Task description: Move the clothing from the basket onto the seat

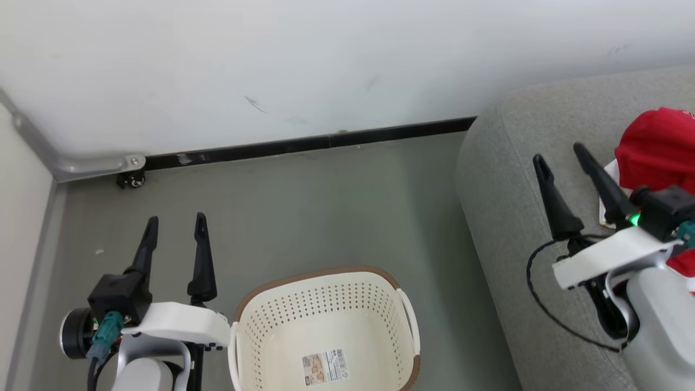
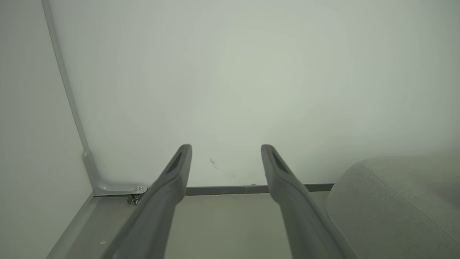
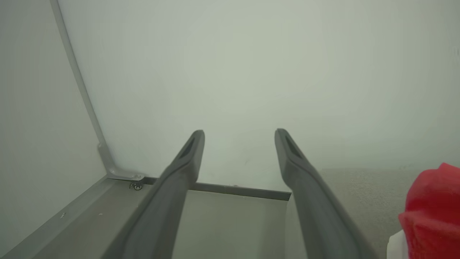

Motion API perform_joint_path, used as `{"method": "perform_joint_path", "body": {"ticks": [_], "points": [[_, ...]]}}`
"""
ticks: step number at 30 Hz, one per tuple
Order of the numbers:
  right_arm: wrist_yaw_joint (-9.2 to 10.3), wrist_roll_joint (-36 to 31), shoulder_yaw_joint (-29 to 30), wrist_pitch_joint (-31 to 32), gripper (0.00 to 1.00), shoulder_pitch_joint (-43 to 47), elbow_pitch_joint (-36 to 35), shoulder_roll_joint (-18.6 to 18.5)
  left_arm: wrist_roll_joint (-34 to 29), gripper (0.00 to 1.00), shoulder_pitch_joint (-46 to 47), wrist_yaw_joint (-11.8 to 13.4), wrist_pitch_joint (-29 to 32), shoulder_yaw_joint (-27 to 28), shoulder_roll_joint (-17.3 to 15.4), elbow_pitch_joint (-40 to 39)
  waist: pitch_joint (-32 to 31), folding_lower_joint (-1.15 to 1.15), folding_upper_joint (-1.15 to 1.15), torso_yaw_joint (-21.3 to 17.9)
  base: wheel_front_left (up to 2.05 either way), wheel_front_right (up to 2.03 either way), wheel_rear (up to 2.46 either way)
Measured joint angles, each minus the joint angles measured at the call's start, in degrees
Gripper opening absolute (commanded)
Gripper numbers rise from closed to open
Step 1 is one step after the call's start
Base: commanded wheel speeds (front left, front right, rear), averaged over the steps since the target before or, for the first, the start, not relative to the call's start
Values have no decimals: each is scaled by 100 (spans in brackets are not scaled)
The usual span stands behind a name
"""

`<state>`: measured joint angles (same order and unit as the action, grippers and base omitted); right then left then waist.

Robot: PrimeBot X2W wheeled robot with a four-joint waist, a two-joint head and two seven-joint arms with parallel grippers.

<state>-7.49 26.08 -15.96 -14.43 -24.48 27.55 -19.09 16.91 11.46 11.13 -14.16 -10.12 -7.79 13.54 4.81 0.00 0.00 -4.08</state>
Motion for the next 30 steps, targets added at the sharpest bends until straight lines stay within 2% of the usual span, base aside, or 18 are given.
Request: {"method": "perform_joint_path", "body": {"ticks": [9,15,30], "points": [[0,-194,390,0,100,673,-18,401,-62,100,-219,-14,0,-69,85,98,-281,0,0,198,0,0,0],[0,-355,502,1,100,1038,-129,522,-99,100,-376,-57,0,-119,107,164,-419,0,0,268,0,0,0],[0,-910,975,151,100,1799,-478,1093,-99,100,-680,-115,0,-124,120,288,-728,0,0,307,0,0,0]]}}
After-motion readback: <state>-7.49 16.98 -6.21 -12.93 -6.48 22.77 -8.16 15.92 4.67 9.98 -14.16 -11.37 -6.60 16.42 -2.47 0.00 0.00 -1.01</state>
